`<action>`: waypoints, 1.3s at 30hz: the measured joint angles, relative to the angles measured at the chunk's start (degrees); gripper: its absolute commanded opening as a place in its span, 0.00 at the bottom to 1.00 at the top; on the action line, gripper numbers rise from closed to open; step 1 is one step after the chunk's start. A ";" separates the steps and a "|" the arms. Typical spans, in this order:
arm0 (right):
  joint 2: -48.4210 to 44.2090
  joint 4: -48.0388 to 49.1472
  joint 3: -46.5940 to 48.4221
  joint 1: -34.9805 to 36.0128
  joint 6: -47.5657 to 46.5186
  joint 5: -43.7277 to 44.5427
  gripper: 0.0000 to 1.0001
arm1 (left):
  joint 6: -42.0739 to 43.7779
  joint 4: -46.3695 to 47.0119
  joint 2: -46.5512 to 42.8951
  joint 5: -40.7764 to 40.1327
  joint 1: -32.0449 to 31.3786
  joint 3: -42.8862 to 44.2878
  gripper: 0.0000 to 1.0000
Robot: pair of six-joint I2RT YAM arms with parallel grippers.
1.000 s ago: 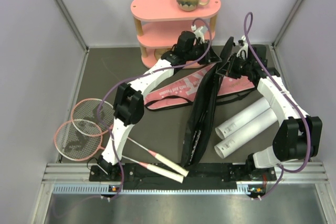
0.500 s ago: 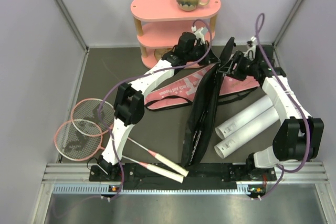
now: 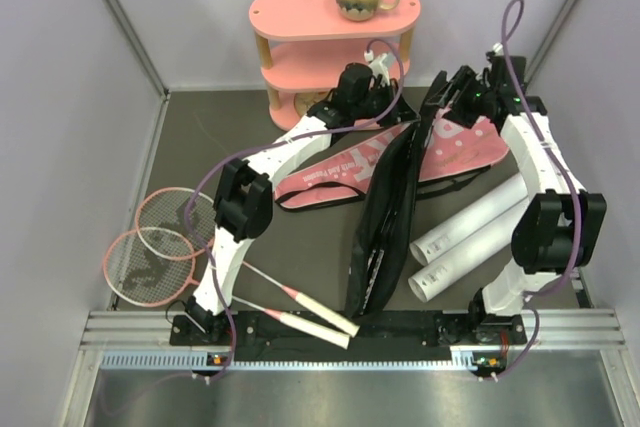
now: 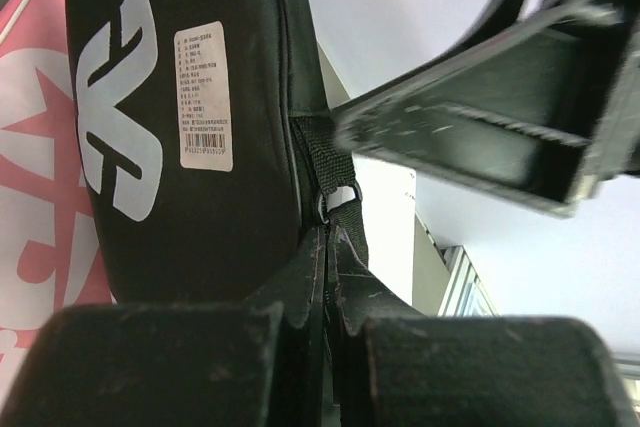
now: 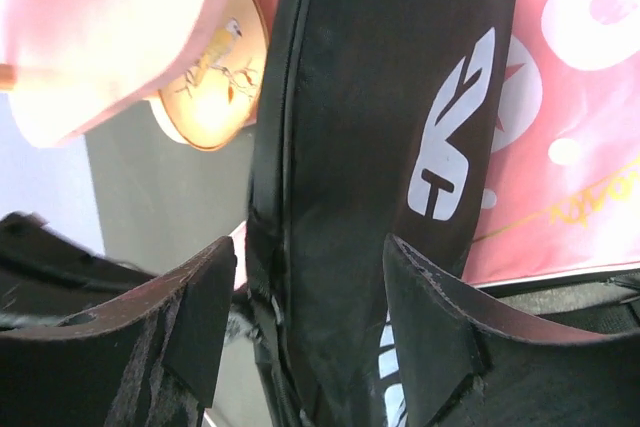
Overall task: Pack up the badminton gear
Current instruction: Zip the racket bag at the center of the board.
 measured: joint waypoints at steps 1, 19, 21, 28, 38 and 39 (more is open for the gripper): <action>0.96 -0.42 0.31 0.83 0.20 0.96 0.56 | 0.00 0.11 -0.15 -0.02 -0.02 -0.11 0.00; 3.67 -1.20 1.66 5.68 5.44 8.85 0.00 | 0.46 4.31 -3.06 0.04 -0.68 -6.73 0.00; 3.61 -0.81 1.29 5.42 7.02 8.74 0.00 | 1.75 4.37 -5.44 -0.83 -1.01 -10.19 0.00; 3.50 2.47 0.46 2.56 12.66 10.08 0.00 | 4.48 4.76 -20.33 -2.10 -5.31 -29.35 0.00; 4.13 6.60 0.42 -2.08 13.62 10.19 0.00 | 4.22 7.15 -30.80 4.72 -7.50 -37.75 0.26; 4.09 7.06 -0.04 -1.97 13.00 9.27 0.00 | 4.48 6.80 -29.49 5.25 -6.73 -35.67 0.31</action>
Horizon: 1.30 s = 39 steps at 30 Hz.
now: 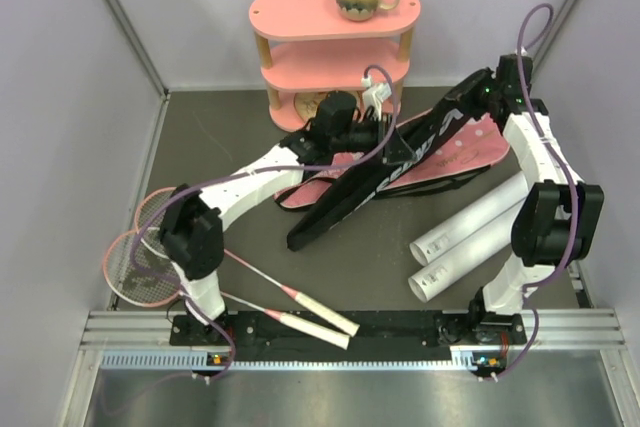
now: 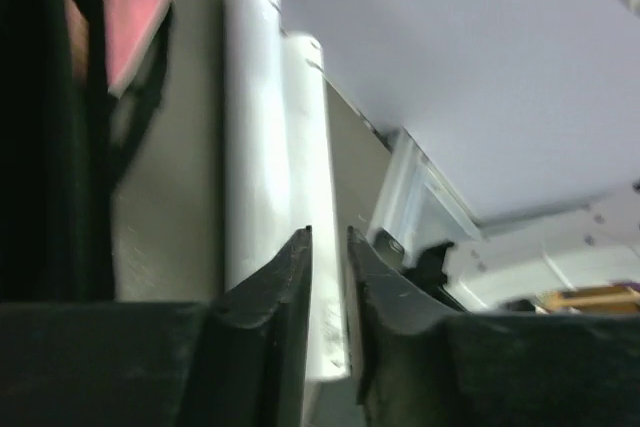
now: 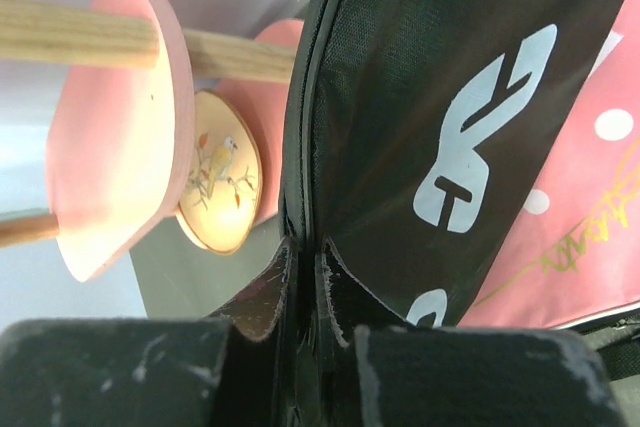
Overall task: Pack up the badminton gear
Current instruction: Zip the racket bag at the center of the board.
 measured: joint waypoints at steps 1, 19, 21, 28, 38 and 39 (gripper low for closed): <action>-0.07 0.59 -0.61 0.09 -0.50 -0.96 0.00 | 0.35 -0.90 1.90 0.52 0.76 3.08 0.38; -5.90 6.47 -9.75 -0.28 -9.81 -18.62 0.00 | 27.54 -16.68 23.08 0.46 3.67 33.68 0.34; -5.90 6.62 -9.94 -0.31 -9.90 -19.19 0.00 | 31.19 -18.03 23.15 -0.94 3.67 33.68 0.37; -5.90 7.21 -9.94 -0.39 -10.21 -20.31 0.00 | 39.19 -19.28 23.15 -5.49 3.67 33.68 0.37; -5.90 7.32 -9.94 -0.39 -10.25 -20.59 0.00 | 45.99 -22.03 23.32 -5.60 3.65 34.42 0.47; -5.90 7.39 -9.94 -0.39 -10.25 -20.68 0.00 | 46.45 -22.43 23.54 -5.55 3.63 34.91 0.47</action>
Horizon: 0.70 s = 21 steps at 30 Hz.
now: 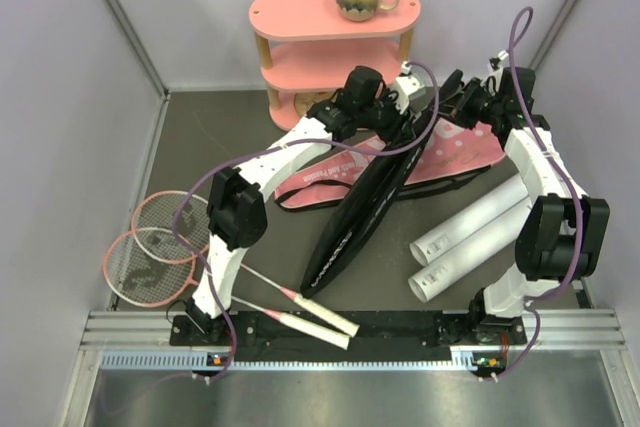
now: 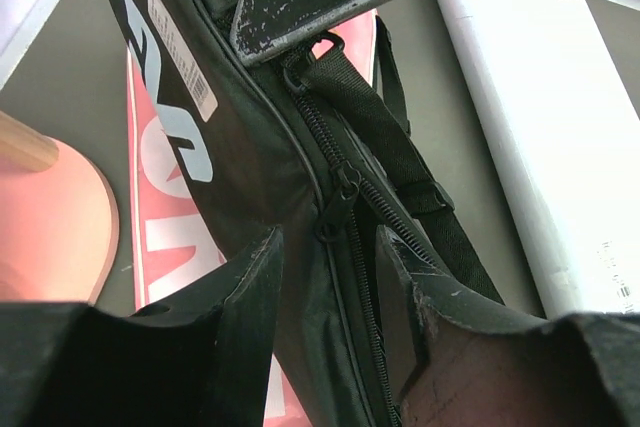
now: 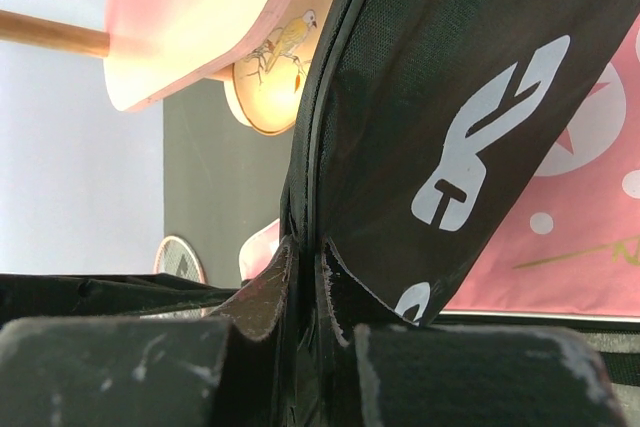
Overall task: Pack up the badminton gear
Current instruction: Zip the racket bag at the center of the board.
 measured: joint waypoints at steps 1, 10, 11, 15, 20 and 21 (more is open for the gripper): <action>0.00 0.11 0.00 0.00 0.02 -0.17 0.00 | 0.37 -0.11 0.17 -0.09 -0.02 0.46 0.46; -0.02 1.18 -0.09 0.00 0.11 -1.22 0.00 | 2.47 -0.44 2.19 -1.07 -1.20 4.52 0.41; -0.02 1.16 -0.09 0.00 0.11 -1.25 0.00 | 2.54 -0.37 2.51 -1.22 -1.31 4.96 0.40; -0.11 1.33 -0.37 0.00 0.15 -1.31 0.00 | 2.73 -0.28 3.76 -1.42 -1.84 5.66 0.40; -0.11 1.44 -0.76 -0.20 0.46 -1.36 0.00 | 2.93 -0.31 4.48 -1.44 -1.97 5.99 0.33; -0.13 1.51 -0.76 -0.22 0.52 -1.46 0.00 | 2.97 -0.31 4.52 -1.49 -1.97 5.99 0.31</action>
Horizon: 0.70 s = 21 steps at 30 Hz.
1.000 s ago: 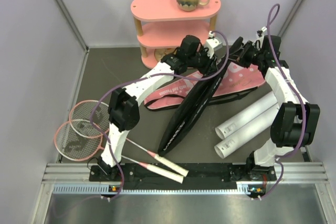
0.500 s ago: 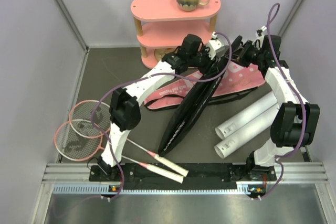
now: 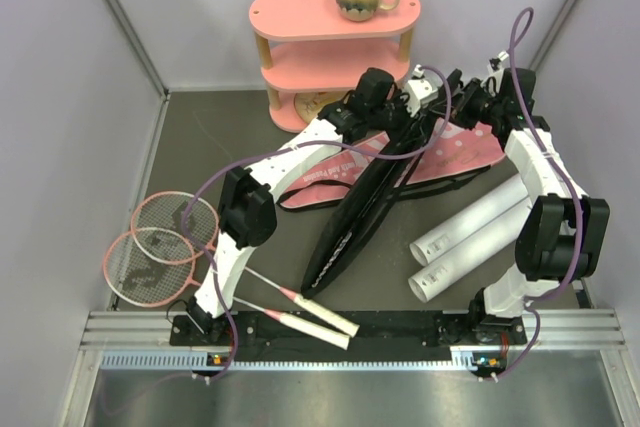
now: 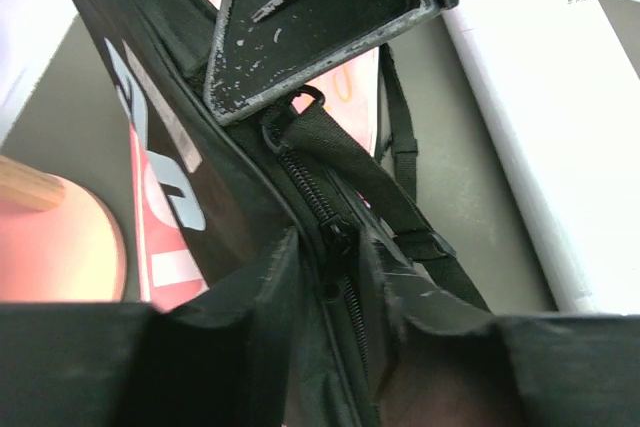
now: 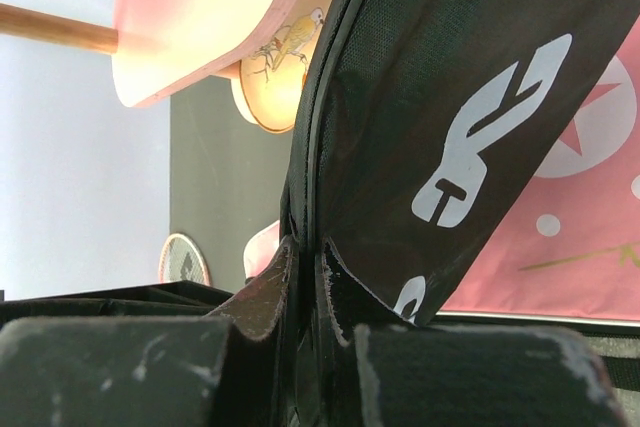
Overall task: Pack up the badminton gear
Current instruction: Zip the racket bag at the center of the board.
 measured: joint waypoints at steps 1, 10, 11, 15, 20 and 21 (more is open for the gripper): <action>0.00 0.04 0.00 0.00 0.02 -0.02 0.00 | -0.07 -0.04 0.04 -0.13 0.00 0.11 0.30; 0.00 0.09 -0.07 0.00 0.98 0.00 0.00 | 0.20 -0.02 0.44 -0.79 -0.09 0.33 0.33; 0.00 0.13 -0.07 0.00 1.16 -0.04 0.00 | 0.28 -0.04 0.44 -0.83 -0.11 0.33 0.33; 0.00 0.44 -0.07 0.00 1.99 -0.28 0.00 | 0.35 -0.37 0.44 -1.44 -0.17 0.33 0.27; 0.00 0.48 -0.07 -0.02 2.56 -0.37 0.00 | 0.44 -0.46 0.48 -1.79 -0.15 0.39 0.00; 0.00 0.48 -0.07 -0.02 2.62 -0.37 0.00 | 0.44 -0.46 0.48 -1.92 -0.15 0.42 0.00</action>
